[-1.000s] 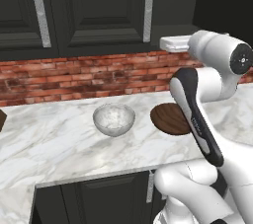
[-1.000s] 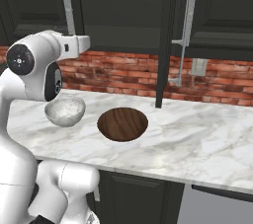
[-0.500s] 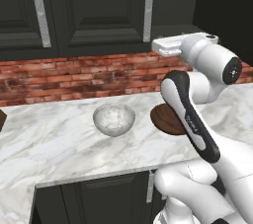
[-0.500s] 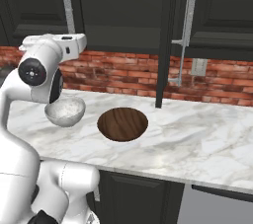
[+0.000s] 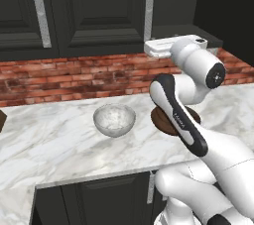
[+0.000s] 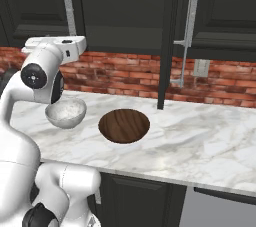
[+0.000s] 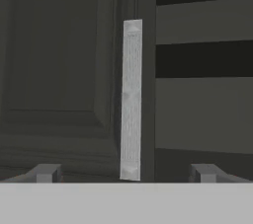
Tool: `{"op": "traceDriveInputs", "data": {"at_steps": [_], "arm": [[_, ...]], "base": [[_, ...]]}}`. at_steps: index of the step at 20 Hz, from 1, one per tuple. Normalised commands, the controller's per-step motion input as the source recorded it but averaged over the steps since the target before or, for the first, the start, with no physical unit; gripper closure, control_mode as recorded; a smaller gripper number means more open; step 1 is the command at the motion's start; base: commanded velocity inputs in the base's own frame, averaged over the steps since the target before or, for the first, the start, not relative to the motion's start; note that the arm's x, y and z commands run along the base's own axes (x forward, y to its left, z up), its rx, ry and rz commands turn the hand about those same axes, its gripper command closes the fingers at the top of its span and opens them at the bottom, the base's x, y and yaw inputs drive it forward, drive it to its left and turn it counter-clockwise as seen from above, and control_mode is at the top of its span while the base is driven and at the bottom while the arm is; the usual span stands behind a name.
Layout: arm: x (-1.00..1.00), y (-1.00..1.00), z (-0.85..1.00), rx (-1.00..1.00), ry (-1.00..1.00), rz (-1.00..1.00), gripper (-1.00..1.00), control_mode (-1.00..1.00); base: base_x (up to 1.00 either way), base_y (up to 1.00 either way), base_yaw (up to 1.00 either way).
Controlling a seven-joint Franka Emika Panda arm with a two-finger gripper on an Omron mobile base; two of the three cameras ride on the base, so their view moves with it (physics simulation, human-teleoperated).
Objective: Open the cabinet. Pick the bowls from the counter and place them in the cabinet. Then close the cabinet.
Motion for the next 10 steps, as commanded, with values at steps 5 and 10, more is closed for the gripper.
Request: {"op": "traceDriveInputs", "data": {"at_steps": [5,10], "arm": [[0.32,0.0,0.0,0.0,0.0,0.0,-1.0,-1.0],[0.49,0.02,-0.02,0.0,0.0,0.0,-1.0,-1.0]], "base": [[0.0,0.0,0.0],[0.0,0.0,0.0]]}}
